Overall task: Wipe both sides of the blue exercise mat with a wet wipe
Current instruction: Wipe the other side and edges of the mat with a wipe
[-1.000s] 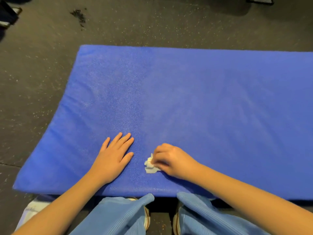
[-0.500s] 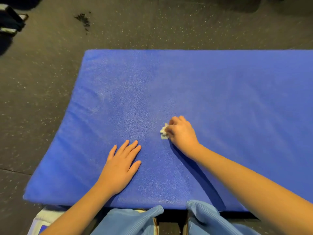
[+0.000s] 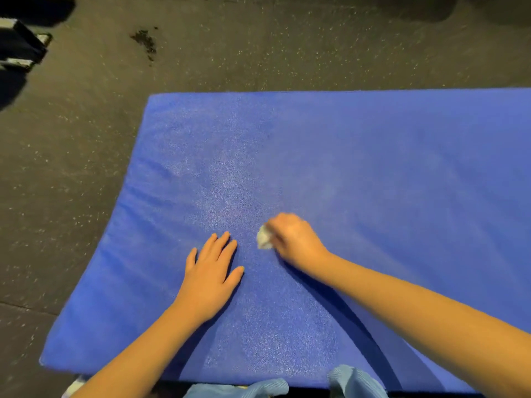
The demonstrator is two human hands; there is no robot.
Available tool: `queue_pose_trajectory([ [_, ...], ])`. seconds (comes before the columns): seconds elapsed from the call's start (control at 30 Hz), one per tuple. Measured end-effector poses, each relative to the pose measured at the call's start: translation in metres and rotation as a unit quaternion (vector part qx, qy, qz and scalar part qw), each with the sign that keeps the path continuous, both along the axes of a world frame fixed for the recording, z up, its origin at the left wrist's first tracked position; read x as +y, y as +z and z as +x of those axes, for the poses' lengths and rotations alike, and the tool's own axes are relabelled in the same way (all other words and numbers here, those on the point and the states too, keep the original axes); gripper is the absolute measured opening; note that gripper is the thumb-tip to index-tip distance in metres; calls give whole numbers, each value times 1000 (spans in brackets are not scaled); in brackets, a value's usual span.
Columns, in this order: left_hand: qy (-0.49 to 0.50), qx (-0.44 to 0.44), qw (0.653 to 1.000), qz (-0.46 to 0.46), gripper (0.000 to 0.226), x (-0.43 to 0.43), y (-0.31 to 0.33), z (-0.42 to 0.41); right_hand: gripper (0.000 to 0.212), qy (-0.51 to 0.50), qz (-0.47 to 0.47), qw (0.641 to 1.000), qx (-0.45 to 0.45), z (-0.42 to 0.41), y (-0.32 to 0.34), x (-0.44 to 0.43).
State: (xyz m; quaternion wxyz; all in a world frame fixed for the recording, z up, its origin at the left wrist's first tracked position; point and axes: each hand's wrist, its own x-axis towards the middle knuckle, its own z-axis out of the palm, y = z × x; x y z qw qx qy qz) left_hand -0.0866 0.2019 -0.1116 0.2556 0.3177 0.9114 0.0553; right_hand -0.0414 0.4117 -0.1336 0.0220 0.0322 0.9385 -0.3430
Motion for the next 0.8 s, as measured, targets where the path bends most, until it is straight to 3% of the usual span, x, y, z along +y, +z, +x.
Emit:
queue_pose_trajectory([
  [0.07, -16, 11, 999, -28, 95, -1, -4, -5, 8, 156, 7, 988, 22, 15, 1, -12],
  [0.13, -41, 31, 998, -31, 78, -3, -5, -5, 2, 212, 33, 977, 12, 2, -2, 6],
  [0.2, -56, 52, 996, -42, 60, -4, -6, -4, 9, 120, 69, 990, 3, -24, -9, 30],
  [0.3, -66, 79, 994, -31, 56, -4, -6, -6, 7, -100, 53, 993, 7, -48, -15, 37],
  [0.33, -72, 86, 994, -20, 56, -5, -6, -8, 11, -96, 44, 994, 21, -47, -15, 28],
  [0.4, -76, 82, 994, 0, 55, -5, -10, -16, 19, 40, 24, 998, 38, -28, -10, 7],
  [0.47, -73, 60, 995, -15, 59, -2, -8, -24, 17, 188, 5, 982, -10, -9, -2, 4],
  [0.5, -73, 47, 996, -30, 66, 1, -6, -26, 14, 210, 8, 977, -31, -10, 1, 12],
  [0.53, -74, 32, 996, -43, 75, 3, -5, -29, 13, 185, 28, 981, -44, -18, 0, 24],
  [0.6, -64, 20, 996, -65, 87, 6, -9, -32, 12, 39, 66, 996, -45, -34, -11, 49],
  [0.67, -71, 23, 995, -67, 81, 6, -7, -30, 13, -135, 64, 989, -13, -42, -22, 63],
  [0.7, -84, 34, 993, -76, 73, 5, -8, -29, 14, -173, 50, 984, 9, -39, -24, 61],
  [0.73, -89, 44, 991, -87, 66, 3, -10, -29, 16, -154, 37, 987, 21, -32, -23, 52],
  [0.8, -88, 54, 990, -93, 60, 3, -12, -31, 20, 0, 27, 999, 35, -7, -18, 32],
])
